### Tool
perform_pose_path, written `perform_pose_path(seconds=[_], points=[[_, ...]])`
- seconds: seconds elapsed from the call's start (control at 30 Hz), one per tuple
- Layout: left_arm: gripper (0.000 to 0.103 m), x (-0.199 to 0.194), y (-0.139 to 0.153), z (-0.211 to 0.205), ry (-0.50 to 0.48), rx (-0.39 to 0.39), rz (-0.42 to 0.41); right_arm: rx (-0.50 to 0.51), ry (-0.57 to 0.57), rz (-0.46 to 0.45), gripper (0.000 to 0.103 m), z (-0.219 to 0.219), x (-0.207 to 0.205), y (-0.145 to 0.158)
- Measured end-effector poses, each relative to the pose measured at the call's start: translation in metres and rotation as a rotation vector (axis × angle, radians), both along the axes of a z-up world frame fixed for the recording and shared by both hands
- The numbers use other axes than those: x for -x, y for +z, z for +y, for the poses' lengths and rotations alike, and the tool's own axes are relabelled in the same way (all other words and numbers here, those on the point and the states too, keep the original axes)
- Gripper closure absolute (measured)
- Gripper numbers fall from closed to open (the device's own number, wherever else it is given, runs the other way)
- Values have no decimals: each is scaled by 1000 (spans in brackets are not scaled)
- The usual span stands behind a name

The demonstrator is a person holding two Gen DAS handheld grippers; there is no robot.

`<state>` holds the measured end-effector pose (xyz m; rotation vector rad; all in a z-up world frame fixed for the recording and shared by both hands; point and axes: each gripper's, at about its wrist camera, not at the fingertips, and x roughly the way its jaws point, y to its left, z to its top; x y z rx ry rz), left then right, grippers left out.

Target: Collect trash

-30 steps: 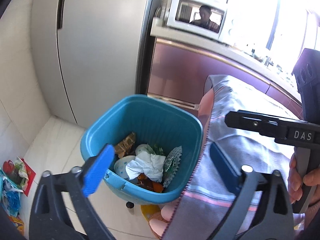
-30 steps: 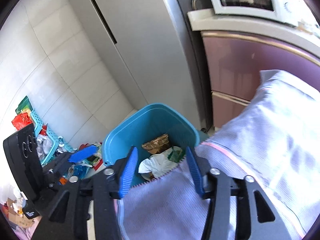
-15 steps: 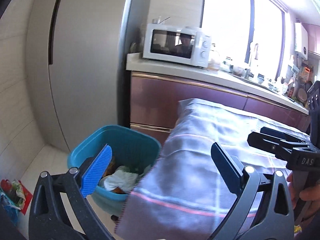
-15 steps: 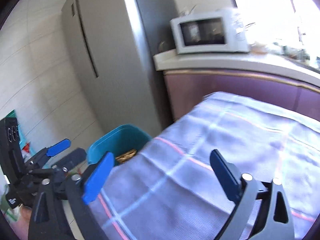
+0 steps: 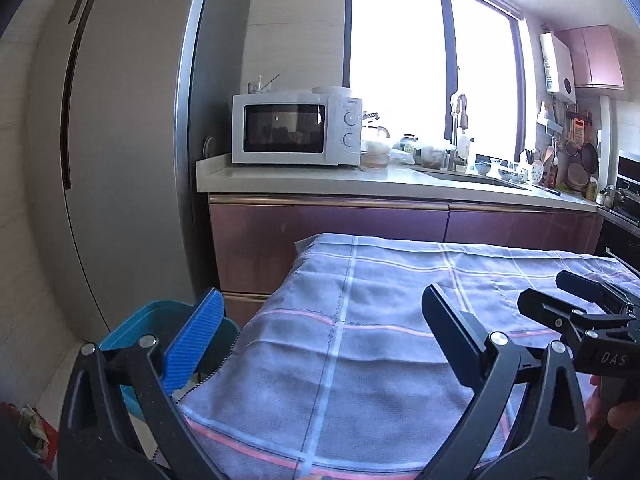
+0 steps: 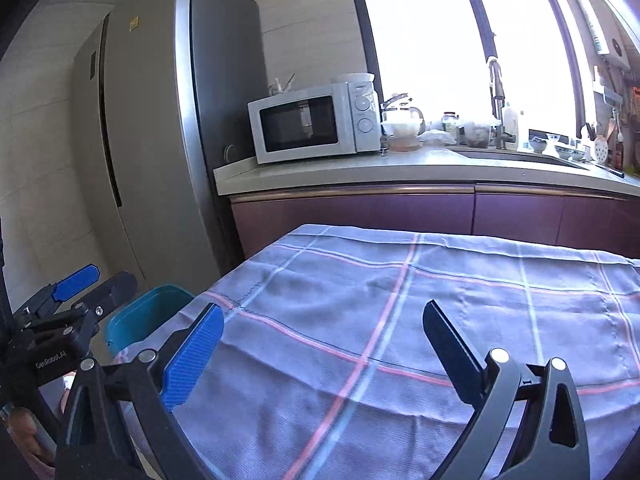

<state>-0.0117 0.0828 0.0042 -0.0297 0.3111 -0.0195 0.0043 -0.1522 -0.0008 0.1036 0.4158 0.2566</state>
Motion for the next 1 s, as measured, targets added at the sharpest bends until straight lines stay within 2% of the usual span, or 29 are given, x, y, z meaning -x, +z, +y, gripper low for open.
perform_pose_path(seconds=[0.33, 0.6, 1.0], points=[[6, 1, -3, -28, -36, -2, -32, 25, -127, -72, 7, -29, 28, 2], [6, 3, 1, -39, -45, -10, -67, 40, -163, -112, 7, -37, 39, 7], [6, 3, -1, -47, -57, -24, -78, 46, -184, -115, 7, -43, 42, 5]])
